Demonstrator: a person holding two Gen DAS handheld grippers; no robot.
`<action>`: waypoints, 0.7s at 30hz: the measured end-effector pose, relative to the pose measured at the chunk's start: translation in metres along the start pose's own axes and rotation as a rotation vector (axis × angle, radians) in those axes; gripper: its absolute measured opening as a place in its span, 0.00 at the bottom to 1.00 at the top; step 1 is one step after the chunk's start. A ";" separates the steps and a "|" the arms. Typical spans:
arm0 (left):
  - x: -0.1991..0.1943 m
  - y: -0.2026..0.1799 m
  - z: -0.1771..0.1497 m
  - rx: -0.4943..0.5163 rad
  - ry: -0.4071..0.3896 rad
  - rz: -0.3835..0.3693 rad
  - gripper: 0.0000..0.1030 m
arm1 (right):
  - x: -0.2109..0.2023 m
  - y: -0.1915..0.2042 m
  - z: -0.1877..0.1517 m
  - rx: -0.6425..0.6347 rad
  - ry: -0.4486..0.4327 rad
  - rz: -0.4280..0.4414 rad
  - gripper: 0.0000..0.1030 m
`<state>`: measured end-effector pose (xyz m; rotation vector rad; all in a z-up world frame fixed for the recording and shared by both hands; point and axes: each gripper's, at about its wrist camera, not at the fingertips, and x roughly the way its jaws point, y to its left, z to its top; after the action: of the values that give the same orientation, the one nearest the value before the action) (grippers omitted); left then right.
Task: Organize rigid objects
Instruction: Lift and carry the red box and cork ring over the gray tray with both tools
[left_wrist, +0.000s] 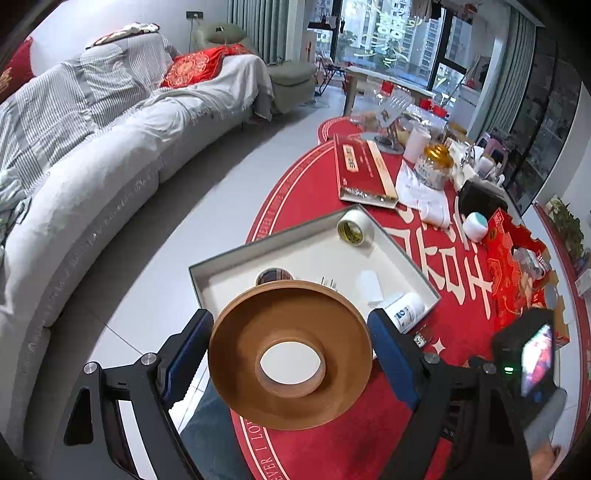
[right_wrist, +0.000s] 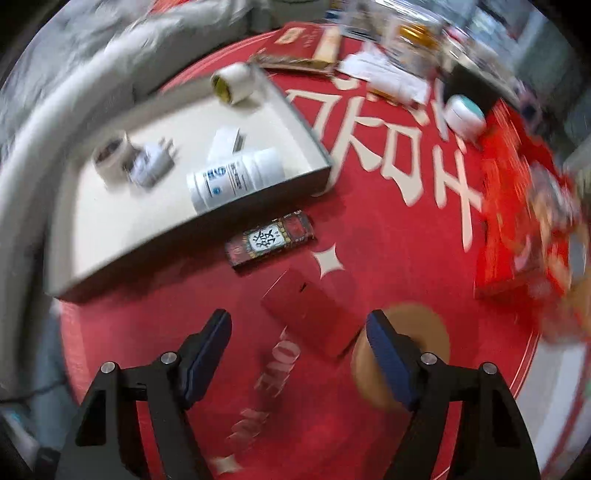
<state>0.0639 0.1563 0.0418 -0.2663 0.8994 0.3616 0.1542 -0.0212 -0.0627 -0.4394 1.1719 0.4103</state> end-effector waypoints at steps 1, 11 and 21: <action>0.002 0.000 -0.001 0.002 0.005 0.003 0.85 | 0.005 0.001 0.000 -0.031 0.004 -0.012 0.75; 0.027 0.001 -0.001 -0.006 0.059 0.023 0.85 | 0.026 -0.008 -0.008 -0.122 0.081 0.150 0.37; 0.022 -0.001 0.016 -0.017 0.020 0.024 0.84 | -0.039 -0.017 0.015 0.061 -0.069 0.229 0.36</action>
<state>0.0884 0.1655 0.0336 -0.2758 0.9202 0.3897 0.1617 -0.0306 -0.0188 -0.2368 1.1684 0.5813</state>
